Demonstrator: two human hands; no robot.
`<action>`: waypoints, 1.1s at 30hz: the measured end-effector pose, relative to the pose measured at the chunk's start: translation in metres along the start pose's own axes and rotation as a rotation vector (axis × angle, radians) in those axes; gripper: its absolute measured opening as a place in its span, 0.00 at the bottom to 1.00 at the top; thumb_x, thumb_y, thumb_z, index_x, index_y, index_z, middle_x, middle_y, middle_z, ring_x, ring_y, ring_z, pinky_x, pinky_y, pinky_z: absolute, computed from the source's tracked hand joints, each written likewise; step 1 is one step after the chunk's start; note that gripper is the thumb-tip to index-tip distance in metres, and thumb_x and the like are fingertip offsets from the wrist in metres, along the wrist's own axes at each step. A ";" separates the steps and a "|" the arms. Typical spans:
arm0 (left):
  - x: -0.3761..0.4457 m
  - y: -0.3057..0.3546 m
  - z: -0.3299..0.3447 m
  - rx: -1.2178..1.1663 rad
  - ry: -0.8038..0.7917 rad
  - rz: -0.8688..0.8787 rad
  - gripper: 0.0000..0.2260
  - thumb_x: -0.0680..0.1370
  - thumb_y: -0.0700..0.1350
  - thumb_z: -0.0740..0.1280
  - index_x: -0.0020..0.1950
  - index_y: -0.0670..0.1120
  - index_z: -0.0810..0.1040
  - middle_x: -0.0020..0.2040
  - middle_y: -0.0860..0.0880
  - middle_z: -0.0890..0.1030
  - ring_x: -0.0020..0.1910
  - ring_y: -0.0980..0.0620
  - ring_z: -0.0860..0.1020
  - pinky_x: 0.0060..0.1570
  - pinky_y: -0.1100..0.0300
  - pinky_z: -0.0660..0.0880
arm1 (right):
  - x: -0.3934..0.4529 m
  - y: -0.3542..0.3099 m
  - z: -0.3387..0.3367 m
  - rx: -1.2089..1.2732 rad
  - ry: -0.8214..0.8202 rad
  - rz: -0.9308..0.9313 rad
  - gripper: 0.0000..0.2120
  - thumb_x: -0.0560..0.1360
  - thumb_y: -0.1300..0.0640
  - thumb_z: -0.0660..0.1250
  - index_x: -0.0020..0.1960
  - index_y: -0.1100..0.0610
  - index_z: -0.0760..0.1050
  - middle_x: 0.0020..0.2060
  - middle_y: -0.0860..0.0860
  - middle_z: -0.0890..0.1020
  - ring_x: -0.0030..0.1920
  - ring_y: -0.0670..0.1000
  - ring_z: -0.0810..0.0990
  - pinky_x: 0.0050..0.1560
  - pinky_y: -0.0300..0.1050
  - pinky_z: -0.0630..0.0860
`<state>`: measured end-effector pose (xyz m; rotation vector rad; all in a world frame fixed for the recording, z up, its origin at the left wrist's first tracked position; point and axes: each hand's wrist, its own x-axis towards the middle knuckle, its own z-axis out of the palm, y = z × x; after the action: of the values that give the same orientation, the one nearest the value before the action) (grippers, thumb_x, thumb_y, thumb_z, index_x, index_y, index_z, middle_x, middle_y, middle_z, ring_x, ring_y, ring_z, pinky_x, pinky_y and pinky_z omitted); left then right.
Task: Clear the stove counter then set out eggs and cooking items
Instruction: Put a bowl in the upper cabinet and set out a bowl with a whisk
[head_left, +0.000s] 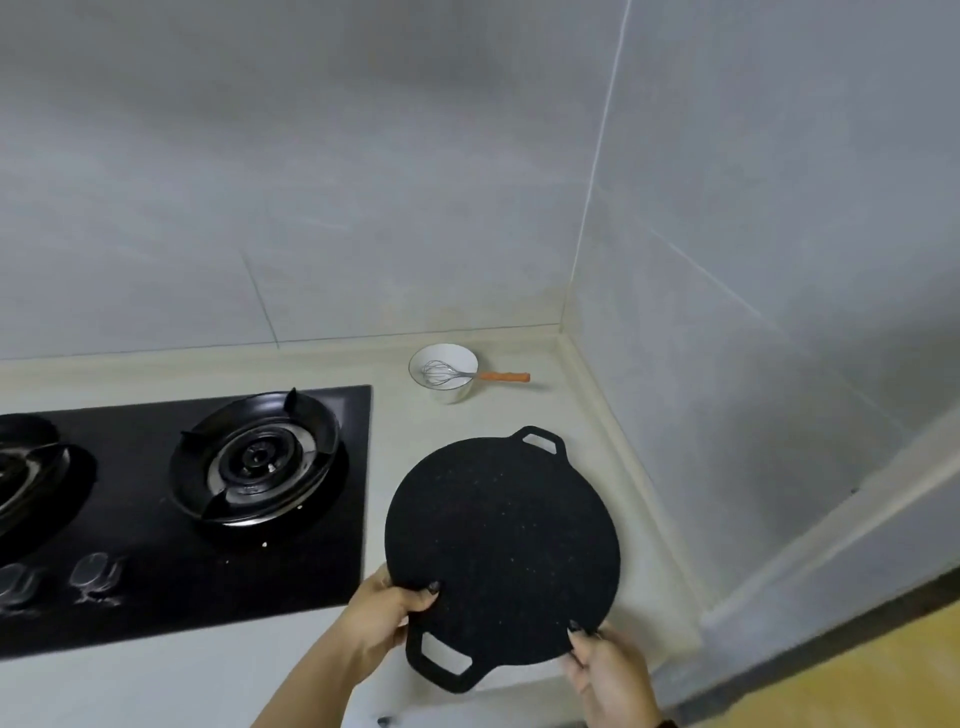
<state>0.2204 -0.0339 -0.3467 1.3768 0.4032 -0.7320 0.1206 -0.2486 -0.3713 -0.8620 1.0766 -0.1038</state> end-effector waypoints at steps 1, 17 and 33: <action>0.007 -0.002 0.001 0.009 0.016 -0.010 0.20 0.73 0.29 0.69 0.62 0.44 0.76 0.55 0.43 0.83 0.55 0.41 0.80 0.47 0.51 0.78 | 0.014 0.001 0.004 -0.013 -0.051 0.008 0.06 0.76 0.74 0.62 0.49 0.67 0.75 0.45 0.62 0.79 0.46 0.59 0.78 0.65 0.59 0.71; 0.047 -0.012 0.005 0.280 0.273 -0.006 0.07 0.73 0.39 0.73 0.48 0.45 0.78 0.46 0.45 0.82 0.46 0.45 0.81 0.45 0.53 0.78 | 0.051 -0.011 0.013 -0.357 -0.171 0.072 0.05 0.80 0.65 0.62 0.52 0.62 0.76 0.49 0.59 0.82 0.49 0.55 0.82 0.48 0.47 0.79; 0.001 0.036 0.004 0.467 0.270 0.075 0.21 0.77 0.39 0.67 0.69 0.39 0.70 0.48 0.41 0.82 0.46 0.48 0.82 0.41 0.60 0.78 | 0.000 -0.061 0.032 -1.008 -0.367 -0.005 0.11 0.80 0.55 0.60 0.59 0.59 0.73 0.48 0.57 0.84 0.42 0.53 0.81 0.44 0.44 0.80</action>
<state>0.2448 -0.0368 -0.3196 1.9325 0.4037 -0.5998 0.1665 -0.2721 -0.3248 -1.7009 0.7411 0.6247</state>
